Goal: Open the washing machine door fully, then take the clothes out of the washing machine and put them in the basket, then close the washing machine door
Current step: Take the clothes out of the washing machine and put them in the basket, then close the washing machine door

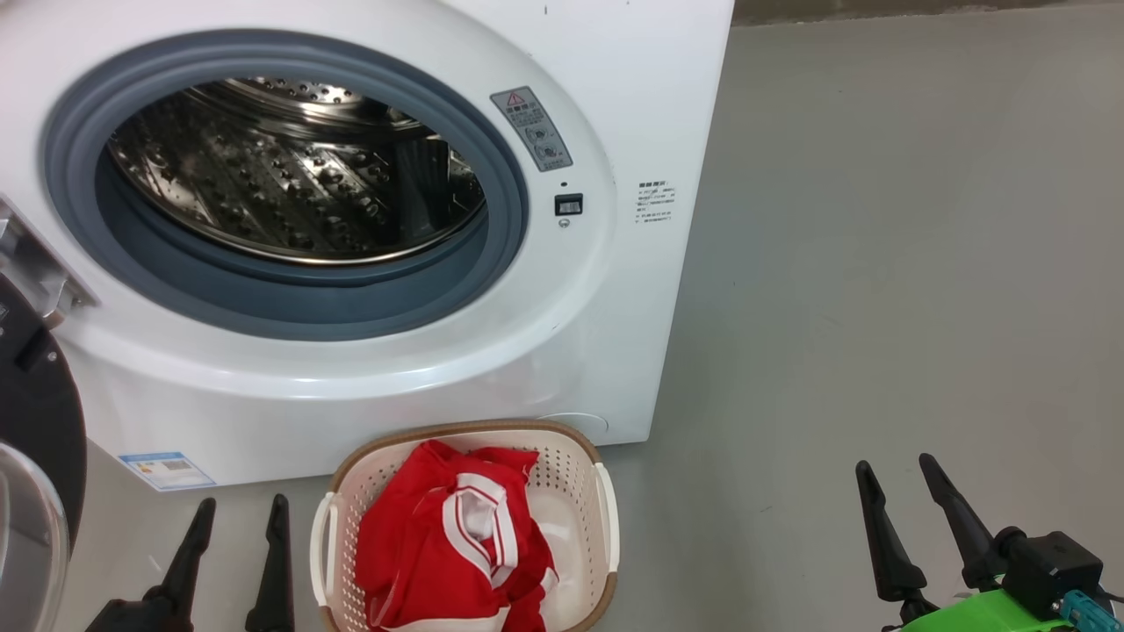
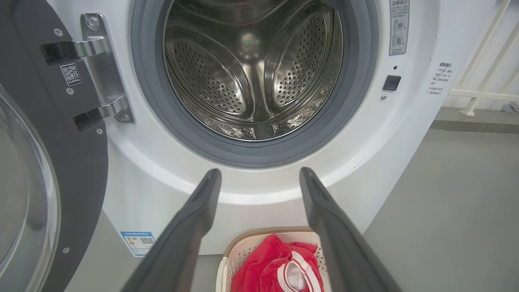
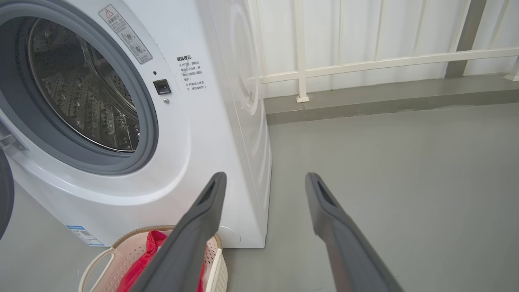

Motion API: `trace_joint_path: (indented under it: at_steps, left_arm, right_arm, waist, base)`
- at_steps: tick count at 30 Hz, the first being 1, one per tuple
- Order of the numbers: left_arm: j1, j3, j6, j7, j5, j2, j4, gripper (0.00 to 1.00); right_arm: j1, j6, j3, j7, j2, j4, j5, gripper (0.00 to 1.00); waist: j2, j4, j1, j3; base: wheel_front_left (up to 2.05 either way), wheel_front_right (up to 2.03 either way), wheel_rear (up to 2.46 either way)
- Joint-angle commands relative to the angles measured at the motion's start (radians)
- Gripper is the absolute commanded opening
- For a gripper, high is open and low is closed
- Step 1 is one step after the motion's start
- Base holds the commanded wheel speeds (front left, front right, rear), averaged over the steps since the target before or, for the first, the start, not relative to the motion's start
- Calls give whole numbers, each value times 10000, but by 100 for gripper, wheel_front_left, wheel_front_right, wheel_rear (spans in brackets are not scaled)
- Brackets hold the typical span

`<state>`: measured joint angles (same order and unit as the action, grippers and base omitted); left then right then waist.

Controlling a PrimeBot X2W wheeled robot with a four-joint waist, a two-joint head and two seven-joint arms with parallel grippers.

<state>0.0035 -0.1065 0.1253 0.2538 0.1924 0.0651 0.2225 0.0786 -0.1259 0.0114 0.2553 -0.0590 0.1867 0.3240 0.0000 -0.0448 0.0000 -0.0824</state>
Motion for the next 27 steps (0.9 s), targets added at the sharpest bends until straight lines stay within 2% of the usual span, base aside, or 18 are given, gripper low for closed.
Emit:
trace_joint_path:
  at_steps: [1,27]
  left_arm:
    - [-89,-360,54,80,-138,83,-305,100]
    - [-182,-335,54,80,-395,-55,-432,100]
  right_arm:
    - [-128,-48,-200,65,-112,-289,92,100]
    - [-207,-48,-181,65,-63,-301,40,100]
  waist:
    - [0,-14,0,-25]
    - [0,44,0,-141]
  base:
    - [0,0,0]
    - [-5,5,0]
